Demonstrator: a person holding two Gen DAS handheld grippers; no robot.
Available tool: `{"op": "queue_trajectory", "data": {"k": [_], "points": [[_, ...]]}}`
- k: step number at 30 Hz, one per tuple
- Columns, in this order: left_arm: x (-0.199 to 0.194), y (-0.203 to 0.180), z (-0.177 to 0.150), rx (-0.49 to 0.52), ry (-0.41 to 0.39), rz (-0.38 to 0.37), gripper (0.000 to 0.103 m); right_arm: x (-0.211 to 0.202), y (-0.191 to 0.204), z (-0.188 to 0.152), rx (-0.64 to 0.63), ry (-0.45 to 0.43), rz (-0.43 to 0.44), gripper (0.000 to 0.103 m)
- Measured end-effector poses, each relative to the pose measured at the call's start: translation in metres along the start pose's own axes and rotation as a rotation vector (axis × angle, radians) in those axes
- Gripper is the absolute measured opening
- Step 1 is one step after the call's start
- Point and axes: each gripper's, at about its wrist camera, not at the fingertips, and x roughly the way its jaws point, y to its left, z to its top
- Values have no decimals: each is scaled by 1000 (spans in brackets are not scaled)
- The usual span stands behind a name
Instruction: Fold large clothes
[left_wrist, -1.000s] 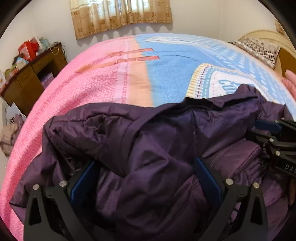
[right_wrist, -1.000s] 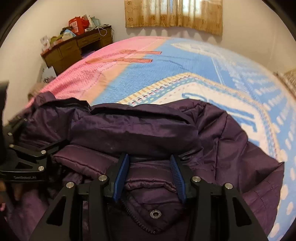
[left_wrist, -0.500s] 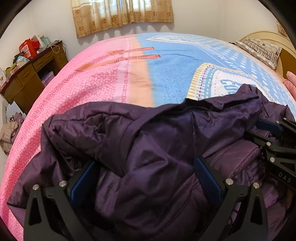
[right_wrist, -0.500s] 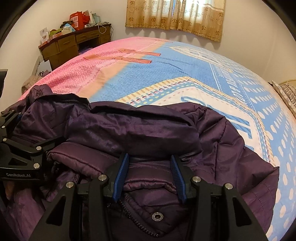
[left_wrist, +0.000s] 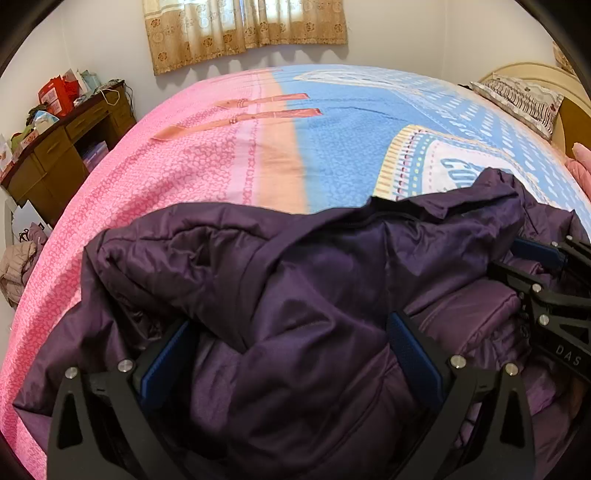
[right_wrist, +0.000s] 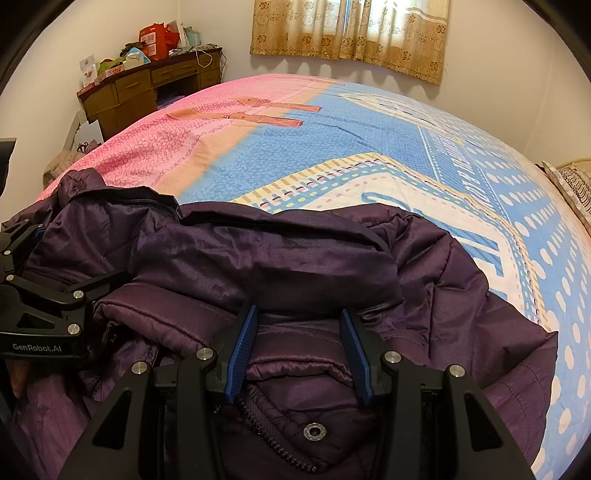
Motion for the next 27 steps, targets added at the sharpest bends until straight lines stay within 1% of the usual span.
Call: {"op": "queue_trajectory", "data": {"k": [13, 14, 16, 17, 18, 19, 20, 21, 22, 23, 24, 25, 26, 27], "points": [[0, -1, 0, 3, -1, 8, 103, 0, 0, 1, -7, 5, 0, 48], [0, -1, 1, 1, 0, 8, 103, -1, -1, 3, -6, 10, 9, 47], [-2, 3, 4, -17, 19, -15, 103, -11, -12, 9, -3, 39, 55, 49], [-7, 6, 7, -27, 26, -13, 103, -25, -21, 11, 24, 35, 68, 50], [-20, 9, 10, -49, 16, 13, 100, -46, -34, 10, 67, 7, 77, 56], [-36, 13, 12, -78, -11, 13, 99, -64, -45, 8, 93, -17, 81, 61], [-59, 21, 13, -118, -57, -22, 99, -85, -57, 3, 109, -43, 85, 69], [-90, 29, 9, -150, -106, -73, 99, -111, -73, -6, 121, -76, 95, 71], [-106, 34, 5, -160, -130, -94, 100, -130, -85, -16, 130, -89, 108, 72], [-137, 43, -7, -171, -172, -123, 102, -156, -99, -35, 144, -93, 124, 72], [-163, 49, -22, -164, -198, -133, 103, -170, -108, -48, 158, -93, 130, 73], [-184, 55, -39, -152, -206, -128, 103, -188, -118, -70, 181, -86, 134, 74], [-197, 58, -52, -149, -209, -126, 103, -202, -126, -93, 202, -73, 139, 76], [-218, 66, -81, -150, -216, -146, 103, -217, -134, -125, 233, -48, 154, 77]]}}
